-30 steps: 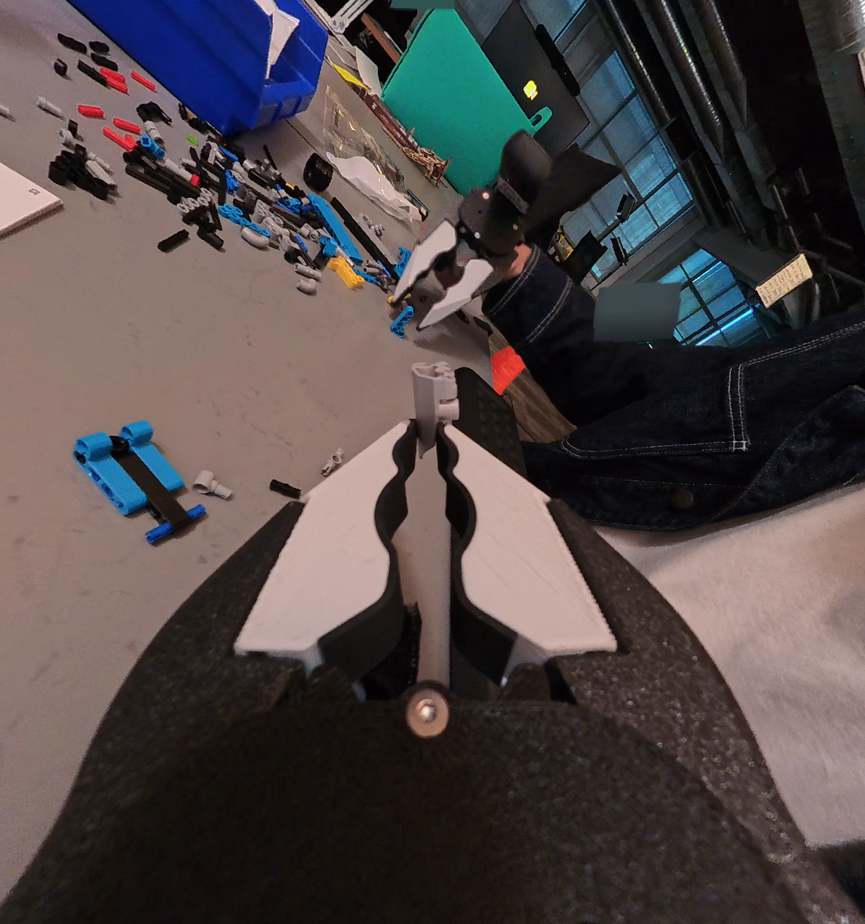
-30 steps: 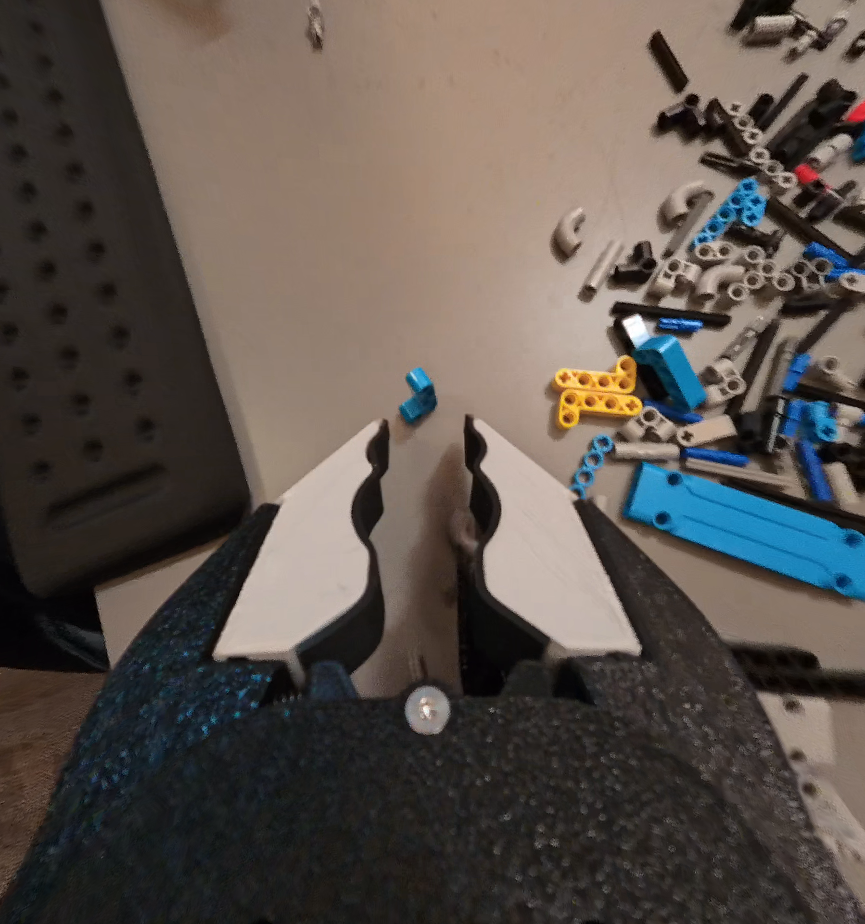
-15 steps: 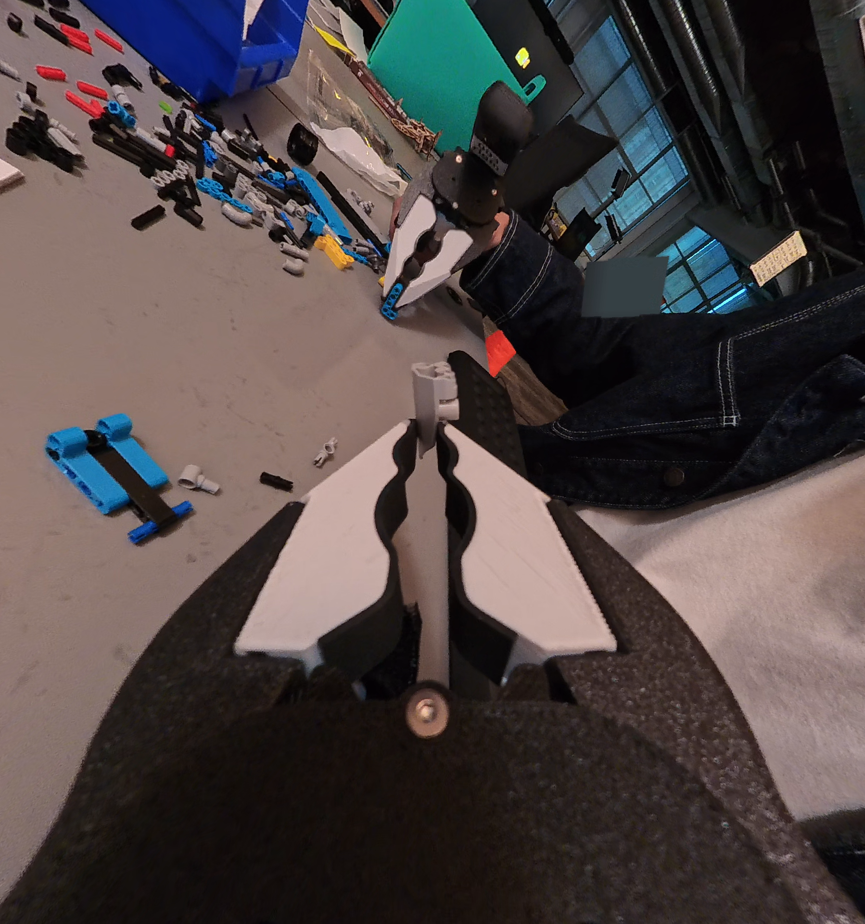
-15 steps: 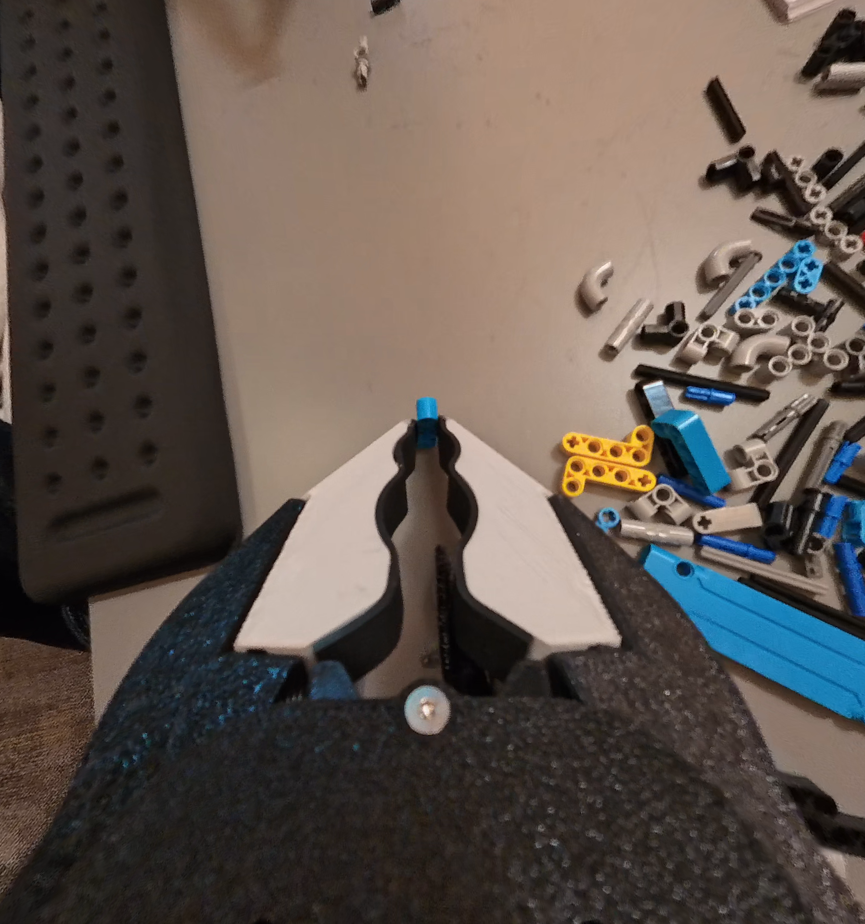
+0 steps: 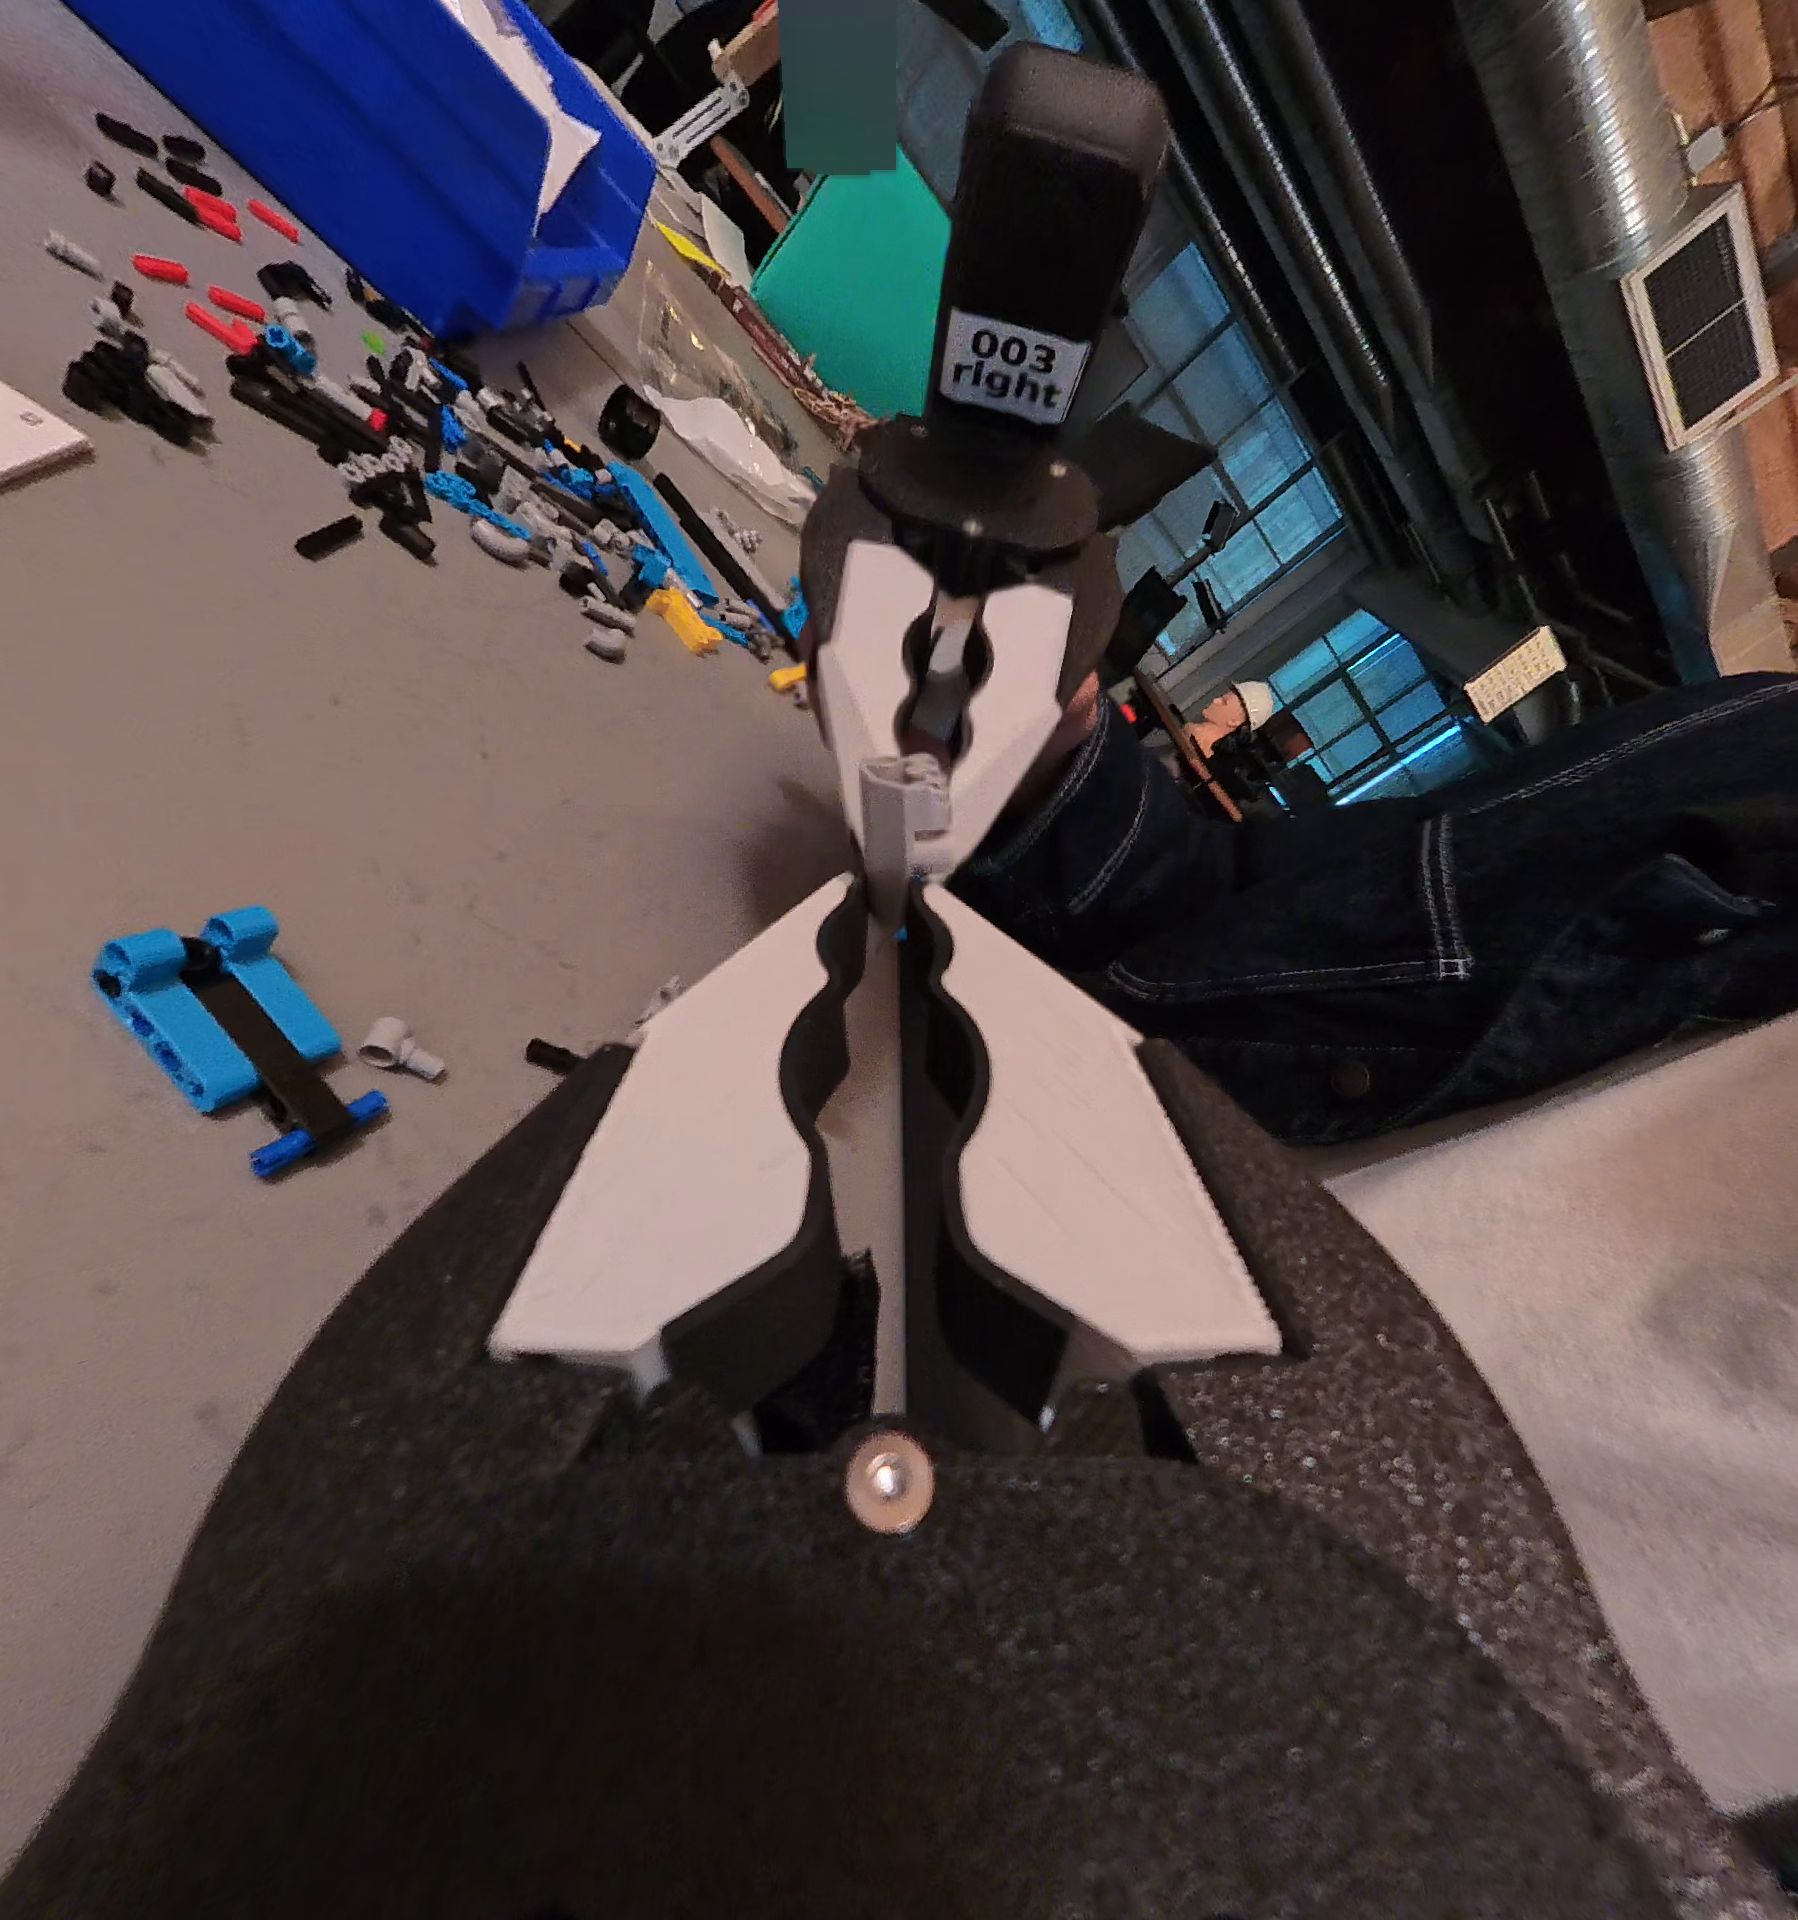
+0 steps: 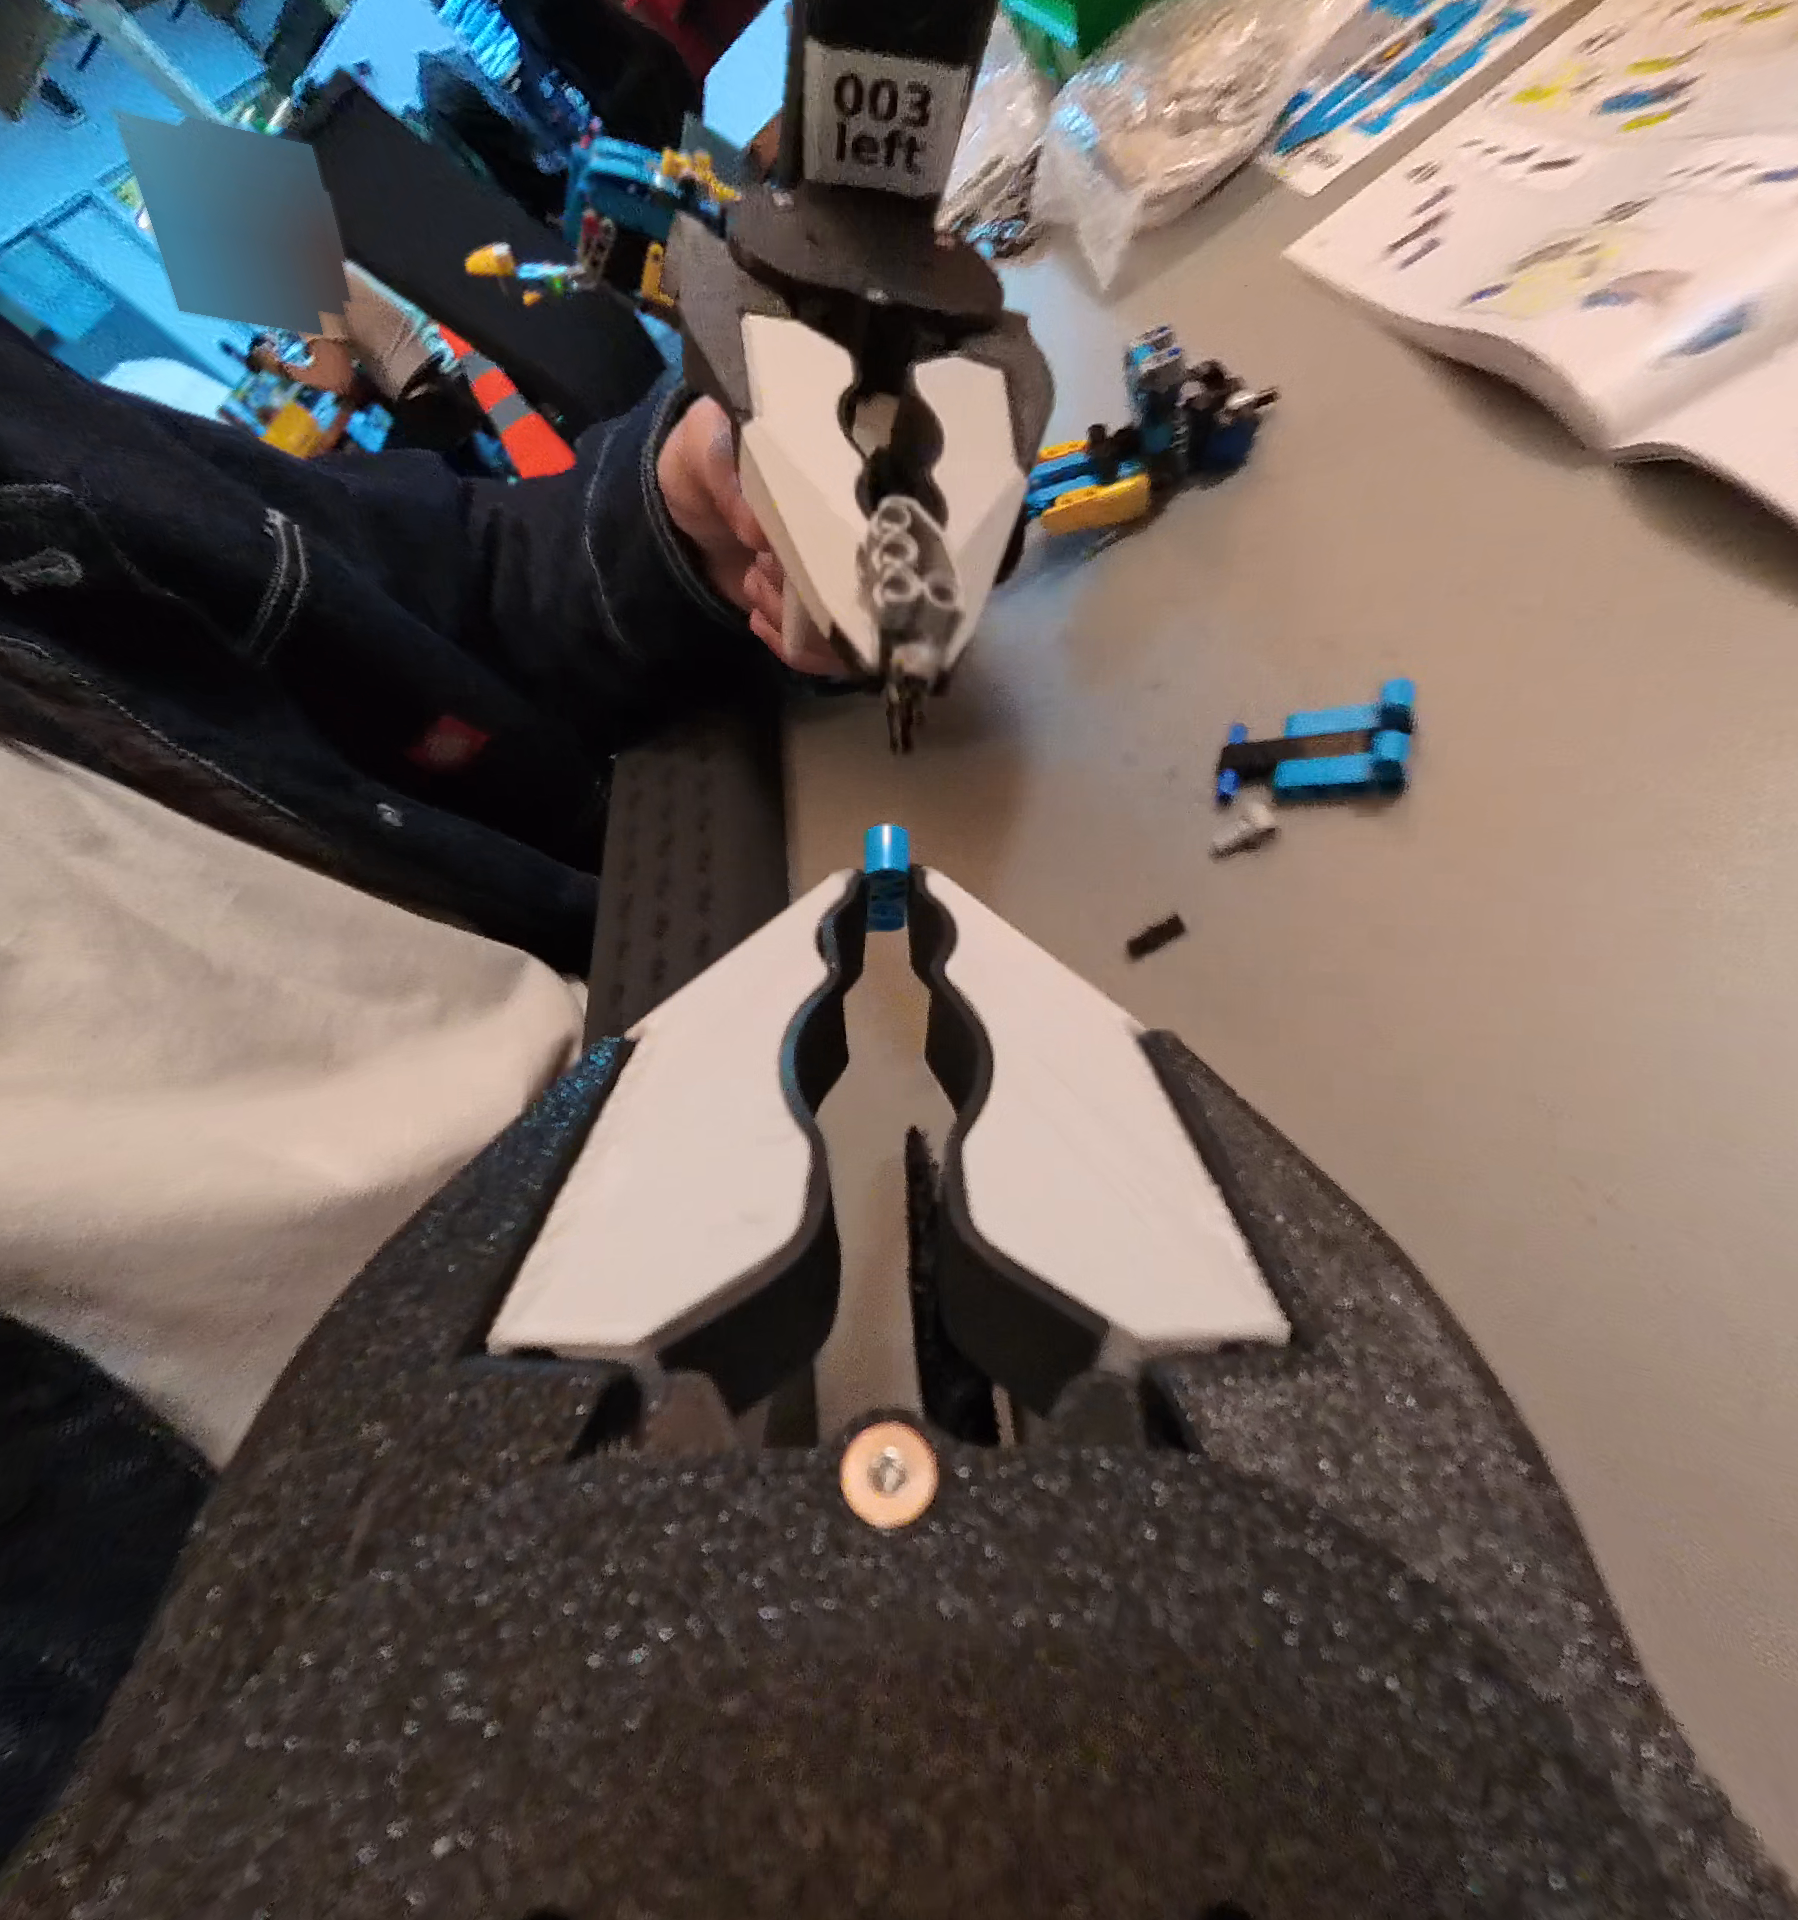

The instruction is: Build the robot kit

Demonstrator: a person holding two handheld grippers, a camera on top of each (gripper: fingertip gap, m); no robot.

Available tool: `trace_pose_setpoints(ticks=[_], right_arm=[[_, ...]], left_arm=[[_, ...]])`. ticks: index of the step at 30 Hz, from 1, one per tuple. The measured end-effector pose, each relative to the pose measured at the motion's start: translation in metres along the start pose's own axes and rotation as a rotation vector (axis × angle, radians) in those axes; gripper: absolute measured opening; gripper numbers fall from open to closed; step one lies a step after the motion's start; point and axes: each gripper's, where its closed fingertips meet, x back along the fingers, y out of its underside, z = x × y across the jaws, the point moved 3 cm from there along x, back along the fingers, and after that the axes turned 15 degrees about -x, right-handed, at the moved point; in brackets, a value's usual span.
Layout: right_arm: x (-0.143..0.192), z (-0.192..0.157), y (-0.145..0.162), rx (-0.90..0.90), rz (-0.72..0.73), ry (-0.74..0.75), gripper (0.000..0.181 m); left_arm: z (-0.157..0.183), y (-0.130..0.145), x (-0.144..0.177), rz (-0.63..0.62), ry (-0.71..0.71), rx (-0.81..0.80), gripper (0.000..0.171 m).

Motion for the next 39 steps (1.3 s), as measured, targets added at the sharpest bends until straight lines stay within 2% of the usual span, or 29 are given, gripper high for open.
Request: trace_pose_setpoints(ticks=[2,5,10,20,28,31,35,37,39], right_arm=[[-0.019,0.002,-0.003,-0.023,-0.009,-0.056,0.007],[-0.024,0.008,-0.007,-0.077,0.047,-0.136,0.006],[-0.022,0.011,-0.004,-0.071,0.072,-0.132,0.007],[-0.027,0.013,0.005,-0.088,0.016,-0.156,0.006],[-0.031,0.016,0.013,-0.033,-0.046,-0.093,0.006],[-0.038,0.020,0.024,0.010,-0.117,-0.037,0.006],[-0.037,0.018,0.017,0.024,-0.068,-0.029,0.006],[-0.043,0.024,0.025,0.088,-0.132,0.058,0.006],[-0.048,0.024,0.032,0.121,-0.174,0.082,0.006]], left_arm=[[-0.001,0.005,-0.002,-0.039,-0.020,-0.020,0.006],[-0.002,0.006,0.000,-0.059,-0.039,-0.040,0.006],[0.000,0.012,-0.003,-0.102,-0.031,-0.047,0.006],[-0.002,0.022,-0.006,-0.162,-0.023,-0.032,0.006],[-0.002,0.031,-0.009,-0.241,-0.064,-0.101,0.006],[-0.003,0.042,-0.011,-0.309,-0.064,-0.101,0.006],[-0.005,0.037,-0.008,-0.271,-0.061,-0.051,0.006],[-0.008,0.048,-0.010,-0.358,-0.096,-0.093,0.006],[-0.007,0.053,-0.010,-0.365,-0.074,-0.060,0.006]])
